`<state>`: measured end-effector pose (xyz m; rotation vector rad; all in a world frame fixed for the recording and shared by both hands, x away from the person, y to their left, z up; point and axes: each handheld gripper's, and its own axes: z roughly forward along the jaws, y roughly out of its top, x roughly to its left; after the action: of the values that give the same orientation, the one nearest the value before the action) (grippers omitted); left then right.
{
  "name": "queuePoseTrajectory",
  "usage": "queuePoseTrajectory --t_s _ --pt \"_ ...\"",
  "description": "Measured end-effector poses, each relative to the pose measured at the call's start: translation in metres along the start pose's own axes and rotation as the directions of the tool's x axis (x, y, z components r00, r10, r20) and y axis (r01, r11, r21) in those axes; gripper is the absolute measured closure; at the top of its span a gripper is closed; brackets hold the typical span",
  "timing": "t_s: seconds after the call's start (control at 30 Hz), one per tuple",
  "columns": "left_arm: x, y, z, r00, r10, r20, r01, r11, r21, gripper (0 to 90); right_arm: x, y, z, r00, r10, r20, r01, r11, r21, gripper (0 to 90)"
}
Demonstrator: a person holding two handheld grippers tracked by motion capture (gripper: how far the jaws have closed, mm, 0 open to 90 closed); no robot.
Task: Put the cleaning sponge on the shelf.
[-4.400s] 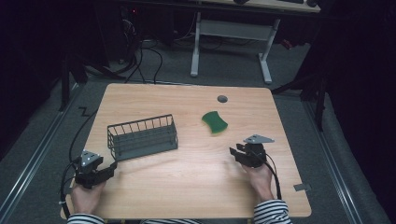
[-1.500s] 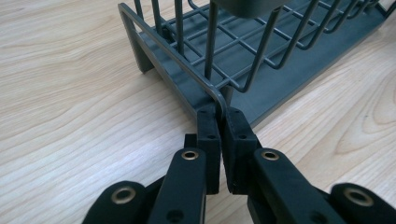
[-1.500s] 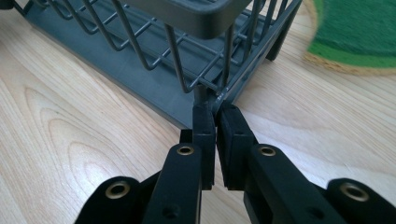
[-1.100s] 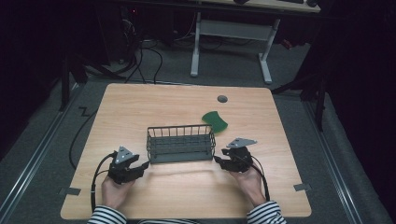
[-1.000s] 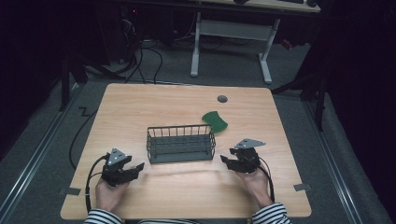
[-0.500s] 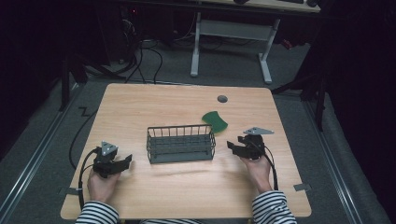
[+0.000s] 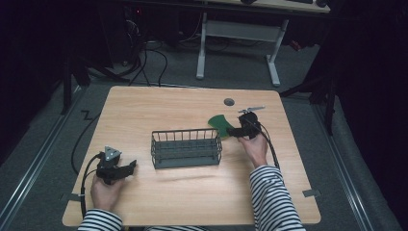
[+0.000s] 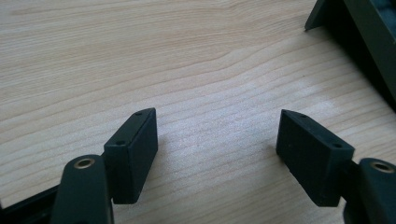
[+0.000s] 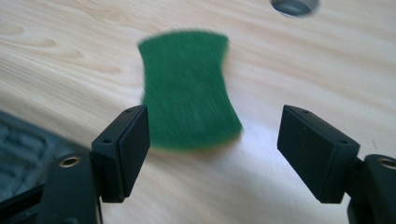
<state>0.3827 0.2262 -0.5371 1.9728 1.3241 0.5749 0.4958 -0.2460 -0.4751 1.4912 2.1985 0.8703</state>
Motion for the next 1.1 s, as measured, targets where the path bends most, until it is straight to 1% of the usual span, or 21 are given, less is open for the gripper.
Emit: queuePoseTrajectory --t_s 0.03,0.07,0.1,0.13,0.3,0.33,0.37,0.4,0.43,0.5,0.53,0.6,0.63,0.7,0.73,0.83,0.87,0.93,1.0,1.03,1.1 --pt "0.000 0.000 0.000 1.0000 0.000 0.000 0.000 1.0000 0.000 30.0 0.002 0.006 0.003 1.0000 -0.007 -0.007 0.007 1.000 0.009 25.3" --pt "0.000 0.000 0.000 1.0000 0.000 0.000 0.000 1.0000 0.000 30.0 0.003 0.013 0.007 0.9995 -0.024 -0.020 0.024 0.999 0.026 25.3" --pt "0.000 0.000 0.000 1.0000 0.000 0.000 0.000 1.0000 0.000 30.0 0.004 0.017 0.010 0.9992 -0.034 -0.019 0.035 0.999 0.039 24.7" --pt "0.000 0.000 0.000 1.0000 -0.001 0.000 0.001 1.0000 0.000 30.0 0.005 0.024 0.016 0.9990 -0.041 -0.020 0.042 0.997 0.068 23.6" --pt "0.000 0.000 0.000 1.0000 0.000 0.000 0.000 1.0000 0.000 30.0 0.004 0.035 0.035 0.9986 -0.019 -0.049 0.024 0.992 0.120 21.3" --pt "0.000 0.000 0.000 1.0000 0.000 0.000 0.000 1.0000 0.000 30.0 0.005 0.037 0.038 0.9984 -0.023 -0.051 0.029 0.990 0.134 20.1" --pt "0.000 0.000 0.000 1.0000 0.000 0.000 0.000 1.0000 0.000 30.0 0.006 0.039 0.041 0.9983 -0.027 -0.052 0.034 0.990 0.138 19.3" --pt "0.000 0.000 0.000 1.0000 -0.001 0.000 0.001 1.0000 0.000 30.0 0.010 0.041 0.045 0.9972 -0.041 -0.063 0.049 0.988 0.144 18.5" --pt "0.000 0.000 0.000 1.0000 0.000 0.000 0.000 1.0000 0.000 30.0 0.010 0.041 0.045 0.9972 -0.041 -0.063 0.049 0.988 0.144 18.5" --pt "0.000 0.000 0.000 1.0000 -0.001 -0.001 0.001 1.0000 0.000 30.0 0.015 0.043 0.048 0.9957 -0.059 -0.072 0.069 0.987 0.145 17.8" --pt "0.000 0.000 0.000 1.0000 -0.001 -0.002 0.001 1.0000 0.000 30.0 0.018 0.044 0.051 0.9954 -0.072 -0.062 0.081 0.985 0.153 17.0" --pt "0.000 0.000 0.000 1.0000 -0.004 -0.004 0.004 1.0000 -0.001 30.0 0.022 0.048 0.057 0.9959 -0.076 -0.049 0.084 0.981 0.173 16.2" --pt "-0.001 0.000 0.000 1.0000 -0.004 -0.004 0.004 1.0000 -0.001 30.0 0.022 0.048 0.057 0.9959 -0.076 -0.049 0.084 0.981 0.173 16.2" --pt "0.000 0.000 0.000 1.0000 -0.004 -0.004 0.004 1.0000 -0.001 30.0 0.022 0.049 0.060 0.9957 -0.087 -0.033 0.092 0.977 0.192 16.2" --pt "0.000 0.000 0.000 1.0000 -0.004 -0.004 0.004 1.0000 -0.001 30.0 0.022 0.049 0.060 0.9957 -0.087 -0.033 0.092 0.977 0.192 16.2" --pt "0.000 0.000 0.000 1.0000 -0.004 -0.004 0.004 1.0000 -0.001 30.0 0.022 0.048 0.064 0.9963 -0.080 -0.032 0.085 0.973 0.215 16.7" --pt "0.000 0.000 0.000 1.0000 -0.004 -0.004 0.004 1.0000 -0.001 30.0 0.022 0.047 0.065 0.9968 -0.076 -0.025 0.080 0.972 0.223 17.5" --pt "0.000 0.000 0.000 1.0000 -0.004 -0.004 0.004 1.0000 -0.001 30.0 0.022 0.046 0.067 0.9958 -0.089 -0.017 0.091 0.970 0.227 20.1" --pt "0.000 0.000 0.000 1.0000 -0.004 -0.004 0.004 1.0000 -0.001 30.0 0.023 0.045 0.067 0.9960 -0.088 -0.016 0.089 0.967 0.237 25.1" --pt "0.000 0.000 0.000 1.0000 -0.004 -0.004 0.004 1.0000 -0.001 30.0 0.023 0.043 0.067 0.9945 -0.104 -0.004 0.102 0.966 0.239 29.0" --pt "0.000 0.000 0.000 1.0000 -0.005 -0.004 0.005 1.0000 -0.001 30.0 0.023 0.042 0.067 0.9940 -0.110 -0.001 0.107 0.967 0.233 29.5"
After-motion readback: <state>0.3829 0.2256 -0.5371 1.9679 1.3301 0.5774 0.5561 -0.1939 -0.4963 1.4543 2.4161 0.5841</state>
